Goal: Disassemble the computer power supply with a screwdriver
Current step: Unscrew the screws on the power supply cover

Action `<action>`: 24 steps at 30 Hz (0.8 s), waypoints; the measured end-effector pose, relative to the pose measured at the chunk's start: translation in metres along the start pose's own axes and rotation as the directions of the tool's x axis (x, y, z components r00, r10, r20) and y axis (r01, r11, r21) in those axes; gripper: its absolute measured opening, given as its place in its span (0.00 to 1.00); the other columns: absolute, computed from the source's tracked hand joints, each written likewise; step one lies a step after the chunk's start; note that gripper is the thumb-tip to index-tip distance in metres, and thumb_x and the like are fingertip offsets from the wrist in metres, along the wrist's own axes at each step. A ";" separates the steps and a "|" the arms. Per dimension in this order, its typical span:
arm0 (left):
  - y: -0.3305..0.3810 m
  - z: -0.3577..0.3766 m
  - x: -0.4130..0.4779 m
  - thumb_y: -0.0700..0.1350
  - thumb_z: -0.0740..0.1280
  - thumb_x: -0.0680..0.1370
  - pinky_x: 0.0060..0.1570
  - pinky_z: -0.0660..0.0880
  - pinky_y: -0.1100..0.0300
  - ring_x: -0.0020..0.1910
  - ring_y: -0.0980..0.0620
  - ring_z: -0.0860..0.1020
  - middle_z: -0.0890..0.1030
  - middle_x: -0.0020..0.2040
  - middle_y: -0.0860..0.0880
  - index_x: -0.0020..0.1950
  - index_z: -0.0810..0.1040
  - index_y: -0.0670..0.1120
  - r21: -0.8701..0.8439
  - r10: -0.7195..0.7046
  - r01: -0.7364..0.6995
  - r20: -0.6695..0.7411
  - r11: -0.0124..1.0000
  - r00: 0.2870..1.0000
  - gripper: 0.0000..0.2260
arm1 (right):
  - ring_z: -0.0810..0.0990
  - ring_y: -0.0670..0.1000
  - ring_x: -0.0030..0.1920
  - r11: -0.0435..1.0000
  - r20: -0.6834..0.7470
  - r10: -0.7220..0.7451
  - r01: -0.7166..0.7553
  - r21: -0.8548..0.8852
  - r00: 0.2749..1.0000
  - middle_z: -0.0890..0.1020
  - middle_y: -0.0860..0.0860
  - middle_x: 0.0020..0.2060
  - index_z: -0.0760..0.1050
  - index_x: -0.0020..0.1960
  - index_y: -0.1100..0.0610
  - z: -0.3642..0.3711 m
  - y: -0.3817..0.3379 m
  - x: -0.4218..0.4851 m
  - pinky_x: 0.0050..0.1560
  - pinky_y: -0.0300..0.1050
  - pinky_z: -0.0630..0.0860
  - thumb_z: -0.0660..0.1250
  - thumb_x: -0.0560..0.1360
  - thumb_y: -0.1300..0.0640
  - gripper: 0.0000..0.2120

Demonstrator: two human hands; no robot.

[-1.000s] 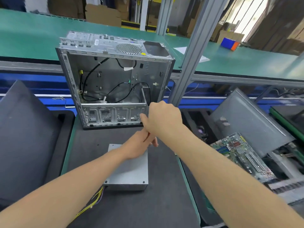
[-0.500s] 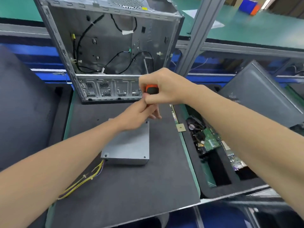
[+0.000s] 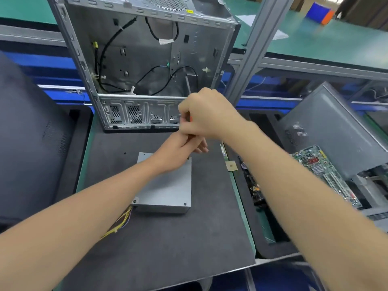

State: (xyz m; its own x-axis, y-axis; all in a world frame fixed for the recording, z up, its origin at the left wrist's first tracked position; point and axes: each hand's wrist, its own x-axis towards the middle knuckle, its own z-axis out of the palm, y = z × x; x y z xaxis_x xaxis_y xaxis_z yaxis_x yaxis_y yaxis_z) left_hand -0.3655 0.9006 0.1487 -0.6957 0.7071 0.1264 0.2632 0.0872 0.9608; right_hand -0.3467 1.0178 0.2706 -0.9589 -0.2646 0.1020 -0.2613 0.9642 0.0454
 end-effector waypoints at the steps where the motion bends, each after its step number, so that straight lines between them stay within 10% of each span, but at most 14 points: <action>1: -0.001 -0.001 0.000 0.46 0.58 0.87 0.58 0.82 0.44 0.52 0.48 0.86 0.85 0.48 0.49 0.54 0.79 0.39 0.006 0.008 -0.008 0.022 1.000 1.000 0.14 | 0.71 0.54 0.32 0.990 0.041 -0.133 0.131 0.044 0.990 0.71 0.45 0.27 0.74 0.34 0.53 -0.005 0.008 0.000 0.38 0.46 0.71 0.68 0.69 0.55 0.06; 7: -0.004 0.006 0.002 0.46 0.56 0.89 0.56 0.81 0.47 0.50 0.50 0.85 0.85 0.45 0.51 0.53 0.77 0.42 0.101 0.028 -0.027 -0.007 0.995 1.000 0.14 | 0.73 0.55 0.32 0.970 0.054 -0.224 0.218 0.110 0.973 0.74 0.46 0.29 0.75 0.43 0.56 -0.014 0.020 -0.008 0.36 0.48 0.72 0.68 0.72 0.54 0.05; 11: -0.002 0.018 0.002 0.43 0.56 0.88 0.53 0.80 0.58 0.47 0.55 0.84 0.84 0.44 0.55 0.60 0.74 0.39 0.119 0.021 -0.010 -0.088 0.993 0.996 0.10 | 0.70 0.58 0.32 0.959 -0.203 0.208 -0.241 -0.152 0.957 0.64 0.49 0.28 0.65 0.37 0.55 0.002 0.000 -0.016 0.29 0.43 0.58 0.64 0.75 0.48 0.14; 16: -0.002 0.029 0.003 0.38 0.57 0.85 0.40 0.69 0.80 0.38 0.74 0.76 0.79 0.38 0.72 0.61 0.71 0.27 0.200 0.062 -0.036 -0.125 0.979 0.990 0.14 | 0.66 0.57 0.35 0.801 -0.150 0.598 -0.595 0.065 0.788 0.61 0.49 0.32 0.61 0.40 0.57 0.017 -0.013 -0.013 0.35 0.46 0.62 0.65 0.79 0.51 0.17; 21: 0.001 0.013 0.005 0.42 0.58 0.87 0.52 0.79 0.62 0.46 0.58 0.85 0.86 0.45 0.53 0.55 0.80 0.38 0.066 -0.018 0.023 -0.063 0.998 0.998 0.13 | 0.72 0.58 0.35 0.985 0.004 0.094 -0.094 0.142 0.996 0.74 0.51 0.31 0.72 0.37 0.59 0.002 0.009 -0.008 0.44 0.54 0.78 0.68 0.72 0.59 0.08; 24: 0.000 0.004 0.005 0.43 0.57 0.88 0.56 0.80 0.56 0.49 0.52 0.86 0.85 0.48 0.48 0.53 0.80 0.40 0.078 -0.008 0.005 0.042 0.997 0.999 0.13 | 0.73 0.56 0.34 0.947 0.111 -0.284 0.260 0.187 0.953 0.77 0.50 0.31 0.75 0.37 0.59 -0.012 0.023 -0.003 0.40 0.50 0.74 0.70 0.70 0.60 0.06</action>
State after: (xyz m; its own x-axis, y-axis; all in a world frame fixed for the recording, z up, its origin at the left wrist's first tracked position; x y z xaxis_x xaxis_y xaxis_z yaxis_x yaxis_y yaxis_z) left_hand -0.3662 0.9063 0.1485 -0.6692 0.7351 0.1083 0.3113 0.1451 0.9392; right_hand -0.3485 1.0407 0.2832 -0.8515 -0.5238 -0.0255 -0.5179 0.8475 -0.1161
